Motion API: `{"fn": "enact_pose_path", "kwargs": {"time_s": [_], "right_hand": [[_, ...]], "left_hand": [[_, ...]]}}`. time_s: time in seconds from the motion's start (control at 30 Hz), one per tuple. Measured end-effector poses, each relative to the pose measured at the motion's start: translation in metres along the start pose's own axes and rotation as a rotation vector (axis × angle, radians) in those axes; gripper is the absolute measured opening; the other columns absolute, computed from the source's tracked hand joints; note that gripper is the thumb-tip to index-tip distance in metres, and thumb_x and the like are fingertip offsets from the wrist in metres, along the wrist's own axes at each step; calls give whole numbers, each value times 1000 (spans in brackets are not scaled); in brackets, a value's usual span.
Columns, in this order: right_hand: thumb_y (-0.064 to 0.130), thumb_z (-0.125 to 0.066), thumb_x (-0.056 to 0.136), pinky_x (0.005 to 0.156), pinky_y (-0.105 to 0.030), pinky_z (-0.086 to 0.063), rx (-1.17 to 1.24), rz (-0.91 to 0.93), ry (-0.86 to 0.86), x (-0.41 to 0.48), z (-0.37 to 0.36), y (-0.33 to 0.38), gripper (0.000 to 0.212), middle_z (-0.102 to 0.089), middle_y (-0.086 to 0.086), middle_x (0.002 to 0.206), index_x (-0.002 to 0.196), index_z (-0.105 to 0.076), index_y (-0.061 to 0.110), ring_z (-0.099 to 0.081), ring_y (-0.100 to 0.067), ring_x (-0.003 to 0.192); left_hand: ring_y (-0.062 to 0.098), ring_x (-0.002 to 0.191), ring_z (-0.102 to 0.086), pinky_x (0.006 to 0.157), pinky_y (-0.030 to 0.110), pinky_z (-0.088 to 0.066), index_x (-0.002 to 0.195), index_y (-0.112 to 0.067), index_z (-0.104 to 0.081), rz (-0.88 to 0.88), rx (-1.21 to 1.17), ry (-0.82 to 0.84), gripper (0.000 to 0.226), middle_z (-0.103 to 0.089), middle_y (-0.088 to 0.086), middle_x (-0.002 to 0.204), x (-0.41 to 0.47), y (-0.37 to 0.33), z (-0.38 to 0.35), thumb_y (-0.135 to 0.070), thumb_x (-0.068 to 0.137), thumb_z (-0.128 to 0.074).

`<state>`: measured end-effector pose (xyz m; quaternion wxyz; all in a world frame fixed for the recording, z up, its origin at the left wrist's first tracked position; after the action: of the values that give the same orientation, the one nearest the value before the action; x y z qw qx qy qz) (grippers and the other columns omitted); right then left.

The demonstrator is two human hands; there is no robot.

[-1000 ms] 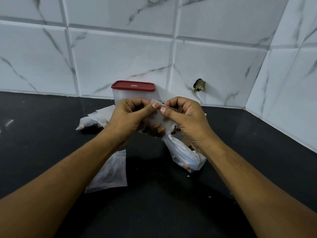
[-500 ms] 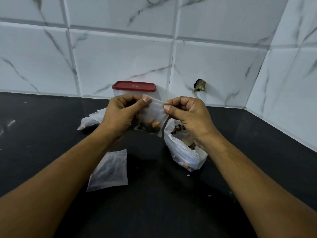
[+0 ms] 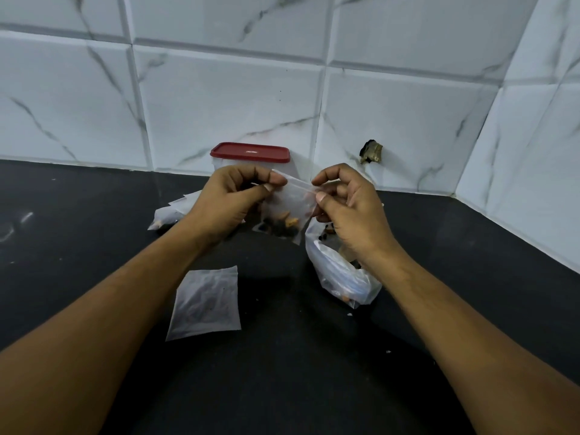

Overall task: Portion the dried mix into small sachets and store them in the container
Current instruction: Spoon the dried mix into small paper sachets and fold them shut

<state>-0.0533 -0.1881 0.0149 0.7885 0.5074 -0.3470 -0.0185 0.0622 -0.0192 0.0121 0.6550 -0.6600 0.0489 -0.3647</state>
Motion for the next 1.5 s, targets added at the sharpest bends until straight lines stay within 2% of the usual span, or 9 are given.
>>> {"fn": "enact_pose_path", "kwargs": {"time_s": [0.17, 0.27, 0.4, 0.53, 0.73, 0.83, 1.07, 1.33, 1.5], "right_hand": [[8, -63, 100, 85, -26, -58, -365, 173, 56, -5, -11, 10, 24, -69, 12, 107, 117, -68, 23, -66, -3, 100], [13, -64, 100, 89, -27, -55, -494, 284, 81, -9, -16, 22, 19, -67, 13, 107, 115, -70, 21, -64, -2, 99], [21, -63, 99, 85, -39, -56, -604, 394, 133, -15, -26, 33, 17, -67, 9, 106, 115, -68, 20, -64, -9, 95], [23, -62, 100, 82, -42, -55, -715, 474, 203, -23, -41, 40, 18, -66, 6, 107, 116, -67, 19, -63, -15, 96], [23, -61, 99, 83, -38, -53, -888, 555, 333, -36, -65, 46, 19, -68, 3, 107, 118, -66, 22, -63, -18, 97], [24, -60, 100, 83, -34, -52, -862, 535, 394, -42, -75, 42, 20, -67, 6, 108, 119, -66, 23, -62, -14, 97], [51, -48, 105, 96, -36, -51, -771, 308, 536, -53, -96, 21, 46, -62, 7, 129, 142, -57, 24, -58, -11, 118], [41, -62, 100, 90, -39, -52, -762, 227, 584, -54, -106, 10, 21, -59, 7, 115, 113, -66, 25, -56, -13, 105], [23, -69, 92, 80, -39, -55, -606, 233, 484, -48, -94, 16, 5, -65, 12, 95, 95, -66, 26, -61, -6, 86]], "left_hand": [[42, 100, -72, 93, 57, -59, 105, -19, -78, 38, 49, -51, 20, -79, 9, 96, 3, 1, 20, -4, 92, -73], [28, 91, -75, 88, 45, -63, 107, -19, -78, 70, 62, -95, 25, -79, -1, 92, 7, 5, 34, 0, 92, -72], [16, 88, -75, 70, 23, -61, 106, -19, -76, 149, 87, -106, 29, -77, 6, 104, 12, 17, 54, 5, 92, -70], [15, 84, -74, 62, 18, -57, 111, -14, -74, 222, 109, -135, 30, -75, 11, 108, 14, 33, 62, 8, 92, -68], [20, 87, -72, 78, 31, -60, 122, -22, -75, 179, 436, -222, 38, -72, -4, 116, 19, 47, 76, -5, 87, -76], [16, 86, -68, 87, 37, -58, 122, -24, -74, 169, 636, -246, 39, -73, -5, 115, 18, 50, 81, -14, 85, -79], [22, 116, -63, 94, 41, -52, 120, -31, -73, 151, 920, -240, 40, -65, -3, 129, 17, 44, 80, -31, 82, -81], [21, 118, -64, 93, 42, -53, 124, -29, -70, 65, 963, -275, 39, -59, -1, 135, 16, 33, 75, -30, 86, -76], [9, 102, -66, 82, 29, -48, 110, -27, -75, -64, 820, -295, 22, -70, -8, 114, 16, 22, 67, -30, 89, -76]]}}
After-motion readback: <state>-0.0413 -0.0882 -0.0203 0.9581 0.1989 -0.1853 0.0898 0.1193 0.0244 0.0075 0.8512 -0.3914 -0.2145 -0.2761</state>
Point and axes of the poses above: each hand's wrist, its own x-axis towards the middle knuckle, its own z-axis out of the back of the hand, y = z × x, the point moved 5 cm from there along x, towards the middle knuckle
